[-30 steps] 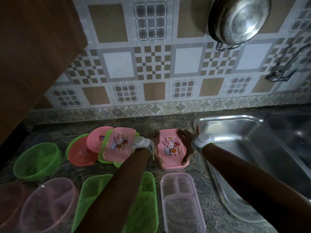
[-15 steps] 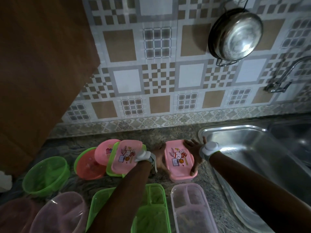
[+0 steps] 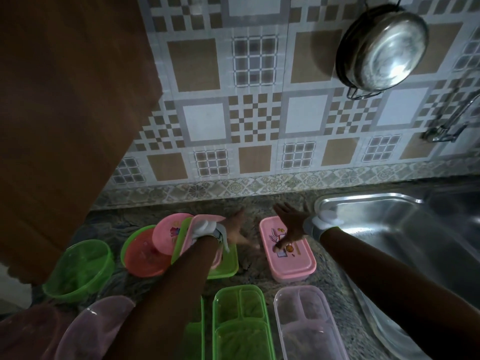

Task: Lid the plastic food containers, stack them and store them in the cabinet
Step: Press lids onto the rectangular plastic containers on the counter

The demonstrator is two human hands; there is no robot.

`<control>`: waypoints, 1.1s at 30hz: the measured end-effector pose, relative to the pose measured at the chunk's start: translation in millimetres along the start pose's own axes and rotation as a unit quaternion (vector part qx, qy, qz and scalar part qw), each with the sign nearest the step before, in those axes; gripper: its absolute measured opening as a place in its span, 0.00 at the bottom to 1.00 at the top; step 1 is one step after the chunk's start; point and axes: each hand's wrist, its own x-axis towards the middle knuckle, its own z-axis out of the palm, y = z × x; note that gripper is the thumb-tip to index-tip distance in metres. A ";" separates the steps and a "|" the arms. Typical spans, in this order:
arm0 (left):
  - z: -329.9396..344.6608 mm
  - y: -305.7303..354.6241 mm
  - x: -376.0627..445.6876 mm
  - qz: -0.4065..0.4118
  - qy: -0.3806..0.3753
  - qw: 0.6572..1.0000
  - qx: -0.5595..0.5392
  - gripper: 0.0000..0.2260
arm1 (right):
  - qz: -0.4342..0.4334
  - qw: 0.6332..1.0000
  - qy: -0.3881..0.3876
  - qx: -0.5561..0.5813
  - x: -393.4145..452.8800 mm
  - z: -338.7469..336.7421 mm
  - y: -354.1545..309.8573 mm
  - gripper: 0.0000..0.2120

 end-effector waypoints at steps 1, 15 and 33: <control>-8.9 -9.1 -1.7 -0.014 0.009 1.000 -0.002 0.56 | -0.012 1.000 0.014 -0.002 3.3 -0.8 -10.4 0.68; -38.3 -122.0 -26.9 -0.126 0.145 0.981 0.033 0.39 | -0.044 0.996 0.075 0.002 48.2 48.0 -163.3 0.65; -29.3 -139.7 -15.8 -0.152 0.121 0.981 -0.032 0.31 | -0.054 0.992 0.112 0.036 63.2 57.6 -169.8 0.63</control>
